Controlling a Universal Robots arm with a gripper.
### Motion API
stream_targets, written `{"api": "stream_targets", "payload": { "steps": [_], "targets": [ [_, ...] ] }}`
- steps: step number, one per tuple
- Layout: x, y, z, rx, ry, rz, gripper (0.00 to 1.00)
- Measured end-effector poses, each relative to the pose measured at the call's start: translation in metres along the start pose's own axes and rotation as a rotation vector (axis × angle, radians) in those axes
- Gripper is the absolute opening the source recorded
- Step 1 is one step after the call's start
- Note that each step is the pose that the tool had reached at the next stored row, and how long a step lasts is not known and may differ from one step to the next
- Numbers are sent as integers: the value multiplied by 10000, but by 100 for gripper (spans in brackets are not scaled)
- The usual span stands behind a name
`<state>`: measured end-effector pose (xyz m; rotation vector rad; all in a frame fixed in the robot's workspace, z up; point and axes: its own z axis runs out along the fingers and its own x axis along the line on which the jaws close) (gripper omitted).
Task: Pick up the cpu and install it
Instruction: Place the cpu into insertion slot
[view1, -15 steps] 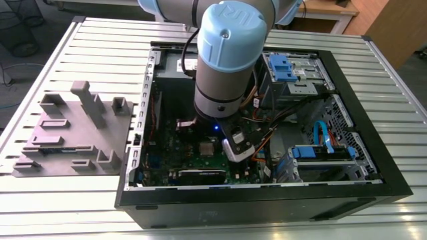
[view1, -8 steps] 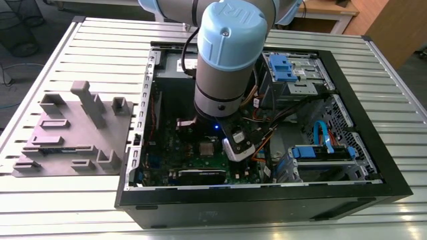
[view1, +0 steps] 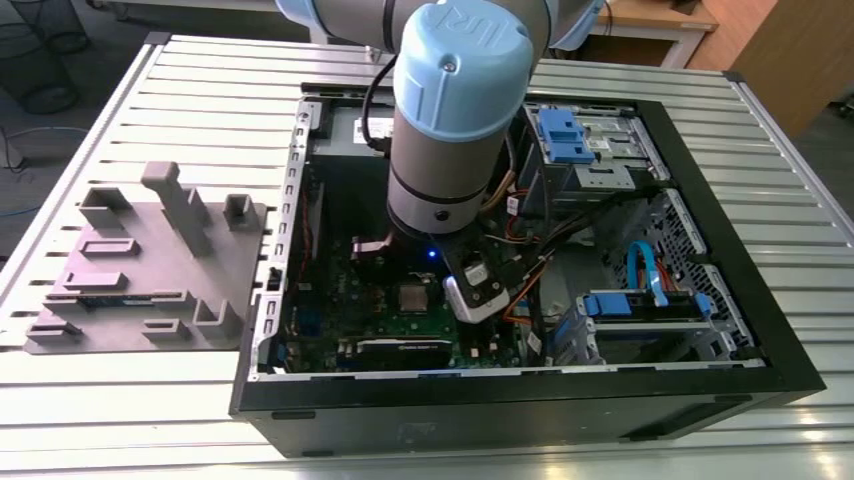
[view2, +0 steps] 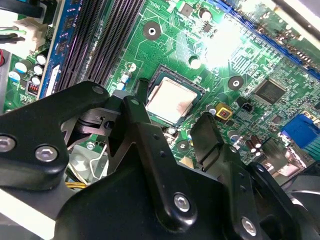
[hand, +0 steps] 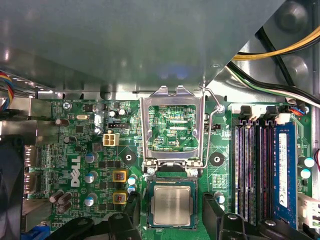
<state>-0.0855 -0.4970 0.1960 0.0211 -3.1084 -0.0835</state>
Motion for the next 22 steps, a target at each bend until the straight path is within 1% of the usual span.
{"api": "stream_targets", "payload": {
  "steps": [2,3,4,6,7,15,20,22],
  "targets": [
    [0,0,0,0,-1,1,62],
    [0,0,0,-1,-1,1,60],
    [0,0,0,-1,-1,0,53],
    [0,0,0,-1,-1,0,53],
    [0,0,0,-1,-1,0,47],
    [0,1,-3,0,-2,4,47],
    [2,5,-67,0,-2,4,47],
    [2,6,-75,-3,-3,4,47]
  ]
}}
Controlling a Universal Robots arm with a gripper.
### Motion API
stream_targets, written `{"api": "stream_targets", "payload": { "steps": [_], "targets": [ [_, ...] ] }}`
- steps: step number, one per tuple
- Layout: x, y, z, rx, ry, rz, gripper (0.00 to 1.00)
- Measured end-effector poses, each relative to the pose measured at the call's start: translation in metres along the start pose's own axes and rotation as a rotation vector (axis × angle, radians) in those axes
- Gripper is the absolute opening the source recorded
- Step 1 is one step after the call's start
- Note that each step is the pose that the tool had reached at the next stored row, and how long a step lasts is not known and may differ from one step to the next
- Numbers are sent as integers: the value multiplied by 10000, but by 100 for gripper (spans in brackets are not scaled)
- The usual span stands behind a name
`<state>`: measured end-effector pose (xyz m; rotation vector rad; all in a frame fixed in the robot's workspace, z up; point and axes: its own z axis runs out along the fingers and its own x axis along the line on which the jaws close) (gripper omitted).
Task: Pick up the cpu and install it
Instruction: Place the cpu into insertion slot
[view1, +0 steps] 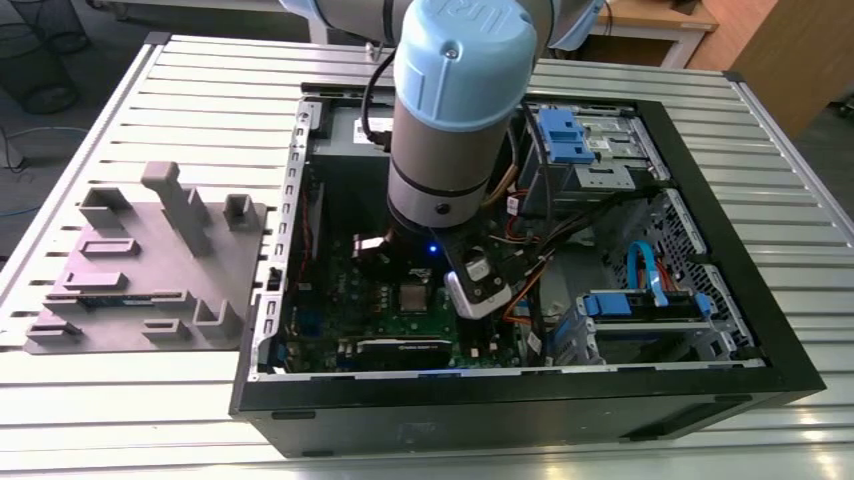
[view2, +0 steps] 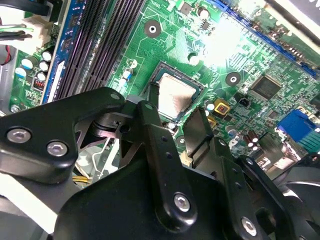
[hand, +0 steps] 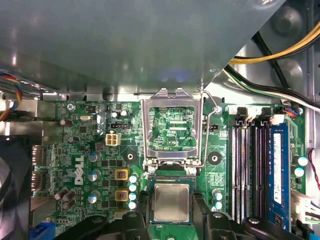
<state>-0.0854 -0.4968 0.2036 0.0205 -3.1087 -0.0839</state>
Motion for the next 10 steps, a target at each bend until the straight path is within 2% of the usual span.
{"api": "stream_targets", "payload": {
  "steps": [6,7,8,10],
  "targets": [
    [0,0,-5,1,1,0,46],
    [0,0,-6,2,1,0,39],
    [0,0,-6,2,1,0,39],
    [0,0,-8,2,1,0,27]
  ]
}}
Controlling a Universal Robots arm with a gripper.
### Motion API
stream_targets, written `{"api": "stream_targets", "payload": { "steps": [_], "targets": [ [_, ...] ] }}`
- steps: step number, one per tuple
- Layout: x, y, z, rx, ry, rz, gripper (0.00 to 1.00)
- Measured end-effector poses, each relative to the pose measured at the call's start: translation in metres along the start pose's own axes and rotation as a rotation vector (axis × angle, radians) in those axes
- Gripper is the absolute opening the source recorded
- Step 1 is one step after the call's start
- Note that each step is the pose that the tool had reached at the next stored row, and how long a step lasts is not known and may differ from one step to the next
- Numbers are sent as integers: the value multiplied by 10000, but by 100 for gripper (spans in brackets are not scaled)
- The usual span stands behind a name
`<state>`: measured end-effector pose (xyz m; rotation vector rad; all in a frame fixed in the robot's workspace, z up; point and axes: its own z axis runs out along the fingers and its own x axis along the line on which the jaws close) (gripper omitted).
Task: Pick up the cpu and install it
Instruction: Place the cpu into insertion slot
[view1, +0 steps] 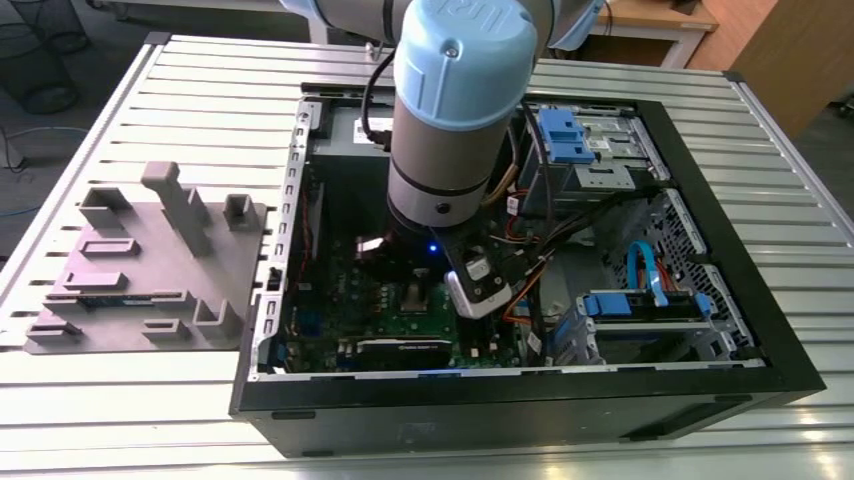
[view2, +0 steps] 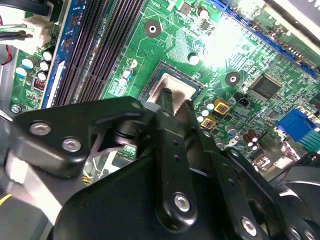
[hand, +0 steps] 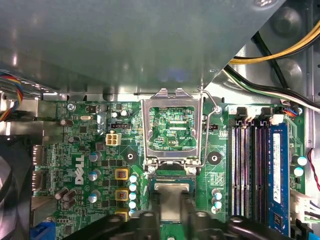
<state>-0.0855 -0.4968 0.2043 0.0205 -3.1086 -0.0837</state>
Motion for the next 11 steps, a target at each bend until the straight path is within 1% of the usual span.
{"api": "stream_targets", "payload": {
  "steps": [1,2,3,4,5,11],
  "targets": [
    [0,0,-1,0,0,0,22],
    [0,0,-1,0,0,0,22],
    [0,0,-2,0,0,0,16],
    [0,0,-3,0,0,0,16],
    [0,0,-3,0,0,0,11],
    [0,0,-7,0,0,0,11]
  ]
}}
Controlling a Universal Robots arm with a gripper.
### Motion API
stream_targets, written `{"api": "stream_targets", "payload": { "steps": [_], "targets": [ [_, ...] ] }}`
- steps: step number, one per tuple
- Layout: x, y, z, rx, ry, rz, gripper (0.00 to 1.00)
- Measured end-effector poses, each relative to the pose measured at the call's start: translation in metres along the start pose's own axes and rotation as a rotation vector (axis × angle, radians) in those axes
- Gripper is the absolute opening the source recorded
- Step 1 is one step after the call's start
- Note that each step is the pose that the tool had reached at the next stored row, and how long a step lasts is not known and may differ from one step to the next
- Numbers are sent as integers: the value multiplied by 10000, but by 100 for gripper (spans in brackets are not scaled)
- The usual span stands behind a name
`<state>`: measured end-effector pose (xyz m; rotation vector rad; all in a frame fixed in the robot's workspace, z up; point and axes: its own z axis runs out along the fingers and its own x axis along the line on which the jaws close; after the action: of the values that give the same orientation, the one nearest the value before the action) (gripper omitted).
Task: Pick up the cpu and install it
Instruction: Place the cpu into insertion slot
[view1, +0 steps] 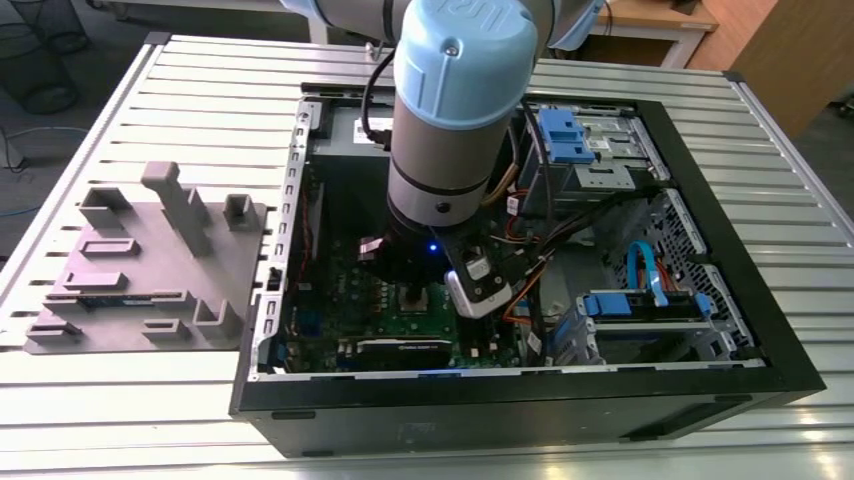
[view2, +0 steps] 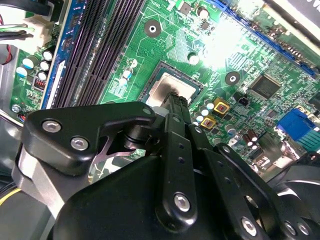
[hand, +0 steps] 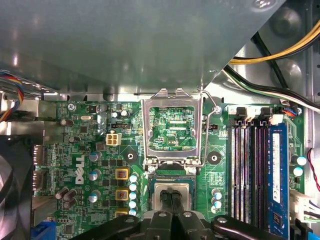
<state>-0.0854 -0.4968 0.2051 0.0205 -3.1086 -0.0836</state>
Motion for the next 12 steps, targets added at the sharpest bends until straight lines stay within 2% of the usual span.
{"api": "stream_targets", "payload": {
  "steps": [6,9,12],
  "targets": [
    [0,0,-2,2,0,0,11],
    [-1,-2,37,10,0,-1,11],
    [-1,-3,40,13,1,0,11]
  ]
}}
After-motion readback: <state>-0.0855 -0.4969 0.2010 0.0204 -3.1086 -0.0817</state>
